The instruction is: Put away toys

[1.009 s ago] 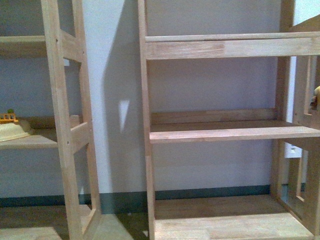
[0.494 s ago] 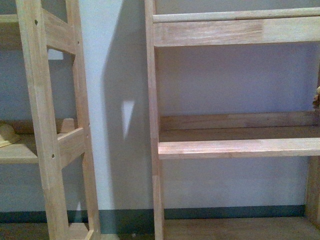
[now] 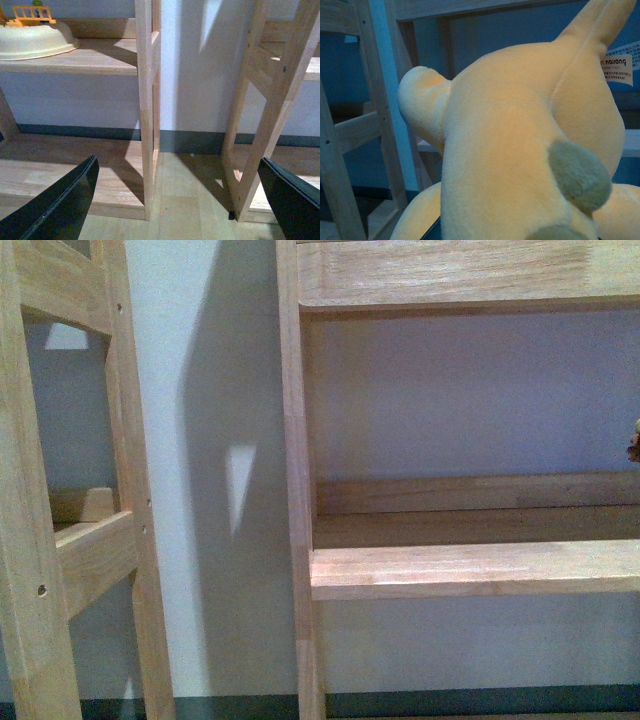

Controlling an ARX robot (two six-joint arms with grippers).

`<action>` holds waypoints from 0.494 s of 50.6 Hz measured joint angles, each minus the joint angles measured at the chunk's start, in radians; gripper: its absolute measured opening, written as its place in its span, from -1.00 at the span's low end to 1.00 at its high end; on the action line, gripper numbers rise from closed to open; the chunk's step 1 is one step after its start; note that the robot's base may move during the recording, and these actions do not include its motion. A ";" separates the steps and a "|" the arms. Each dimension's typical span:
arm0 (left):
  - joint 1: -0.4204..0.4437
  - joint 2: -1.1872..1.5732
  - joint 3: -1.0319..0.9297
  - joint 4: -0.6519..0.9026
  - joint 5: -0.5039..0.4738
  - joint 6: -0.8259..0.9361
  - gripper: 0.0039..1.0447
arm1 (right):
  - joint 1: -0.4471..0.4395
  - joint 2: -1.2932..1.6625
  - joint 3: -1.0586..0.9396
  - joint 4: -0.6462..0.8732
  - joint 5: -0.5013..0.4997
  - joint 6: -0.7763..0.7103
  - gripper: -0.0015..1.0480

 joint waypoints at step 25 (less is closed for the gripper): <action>0.000 0.000 0.000 0.000 0.000 0.000 0.89 | 0.000 0.000 0.000 0.000 -0.001 0.000 -0.62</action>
